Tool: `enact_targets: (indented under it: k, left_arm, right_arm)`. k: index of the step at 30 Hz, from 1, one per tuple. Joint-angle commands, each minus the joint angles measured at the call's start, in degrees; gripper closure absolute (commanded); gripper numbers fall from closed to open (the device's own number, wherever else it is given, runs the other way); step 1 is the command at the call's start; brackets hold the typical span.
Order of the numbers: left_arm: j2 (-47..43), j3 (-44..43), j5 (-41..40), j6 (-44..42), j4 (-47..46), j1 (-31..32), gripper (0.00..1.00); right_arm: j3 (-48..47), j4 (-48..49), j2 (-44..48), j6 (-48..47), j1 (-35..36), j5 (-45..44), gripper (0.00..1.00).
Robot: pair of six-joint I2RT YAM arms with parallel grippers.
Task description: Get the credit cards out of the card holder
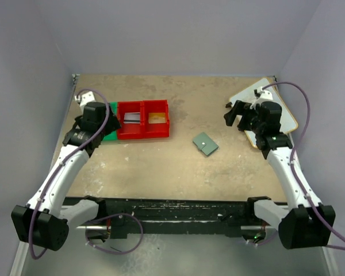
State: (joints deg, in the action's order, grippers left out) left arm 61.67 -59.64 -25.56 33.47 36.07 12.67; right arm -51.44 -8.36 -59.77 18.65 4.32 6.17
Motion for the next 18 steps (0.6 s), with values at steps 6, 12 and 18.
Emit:
enact_targets:
  k: [6, 12, 18]
  left_arm:
    - [-2.31, 7.86, 18.15, 6.06, -9.25, 13.58, 0.16]
    - [-0.17, 8.57, 17.18, 7.13, -14.5, 27.44, 0.18]
    - [2.81, 7.91, 16.99, 8.6, -19.58, 33.92, 0.18]
  right_arm:
    - [-0.77, 3.5, -13.56, 3.65, -2.96, 15.89, 0.05]
    - [-3.8, 2.11, -24.24, 3.82, -3.26, 18.75, 0.11]
    - [-6.19, 2.63, -30.75, 1.64, -2.11, 23.28, 0.21]
